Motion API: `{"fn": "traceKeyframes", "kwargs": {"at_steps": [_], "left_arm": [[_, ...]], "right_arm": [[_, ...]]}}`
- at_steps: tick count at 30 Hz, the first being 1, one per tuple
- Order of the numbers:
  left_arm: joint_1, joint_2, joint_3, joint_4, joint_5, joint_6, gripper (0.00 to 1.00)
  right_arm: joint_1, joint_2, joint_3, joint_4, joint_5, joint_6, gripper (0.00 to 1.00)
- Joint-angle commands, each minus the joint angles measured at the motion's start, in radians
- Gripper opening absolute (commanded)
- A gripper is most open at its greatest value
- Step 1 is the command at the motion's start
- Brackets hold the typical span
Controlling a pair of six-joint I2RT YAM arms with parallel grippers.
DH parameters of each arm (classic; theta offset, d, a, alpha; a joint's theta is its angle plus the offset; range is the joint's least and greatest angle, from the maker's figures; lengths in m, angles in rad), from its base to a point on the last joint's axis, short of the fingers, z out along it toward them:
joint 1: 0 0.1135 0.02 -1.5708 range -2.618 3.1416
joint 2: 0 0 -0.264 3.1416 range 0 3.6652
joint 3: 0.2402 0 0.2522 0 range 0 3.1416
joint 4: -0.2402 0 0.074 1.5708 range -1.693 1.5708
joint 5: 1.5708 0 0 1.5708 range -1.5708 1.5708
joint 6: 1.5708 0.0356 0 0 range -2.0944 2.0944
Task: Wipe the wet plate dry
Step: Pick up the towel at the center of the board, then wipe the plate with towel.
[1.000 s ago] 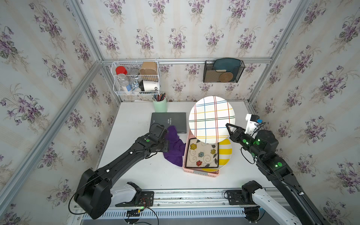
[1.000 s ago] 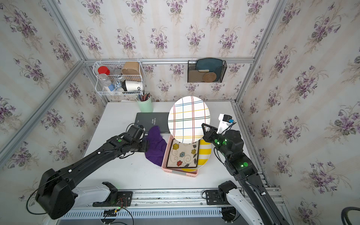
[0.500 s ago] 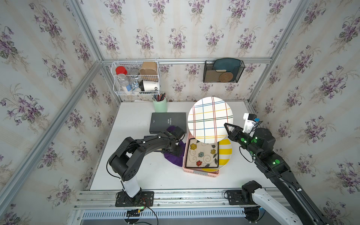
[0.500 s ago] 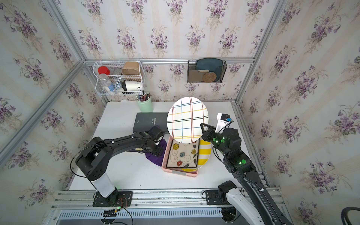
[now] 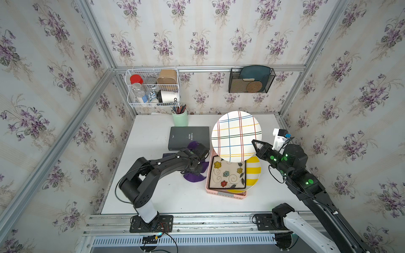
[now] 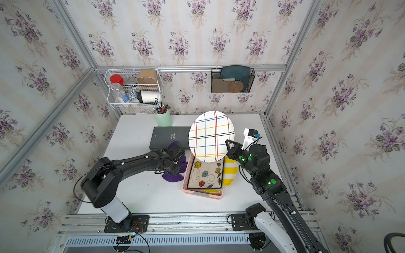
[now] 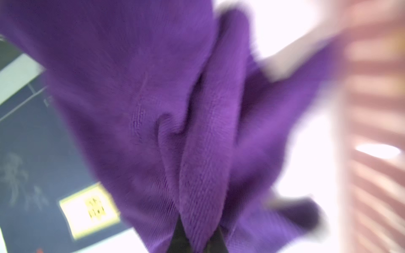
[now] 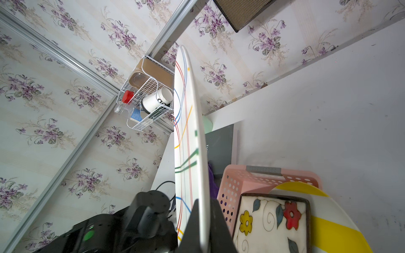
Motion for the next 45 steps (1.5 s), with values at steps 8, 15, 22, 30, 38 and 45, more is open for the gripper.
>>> {"fn": "traceKeyframes", "kwargs": {"at_steps": [8,15,22,30,38,45], "left_arm": [[0.024,-0.358,0.250,-0.052,-0.059,-0.013,0.00],[0.023,-0.385,0.306,0.080,0.220,-0.055,0.00],[0.020,-0.227,0.284,0.030,0.247,-0.046,0.00],[-0.123,-0.102,0.268,0.343,0.562,-0.163,0.00],[0.033,-0.258,0.183,0.194,0.201,-0.183,0.00],[-0.094,-0.130,0.234,0.245,0.383,-0.147,0.00]], "right_arm": [[0.001,0.048,-0.012,0.179,-0.155,-0.019,0.00],[0.036,0.117,-0.068,0.409,-0.314,0.050,0.00],[0.053,0.140,-0.037,0.543,-0.274,0.131,0.00],[0.124,0.214,-0.023,0.642,-0.257,0.212,0.00],[0.124,0.131,-0.028,0.539,-0.126,0.196,0.00],[0.182,0.225,-0.037,0.753,-0.263,0.280,0.00]]}}
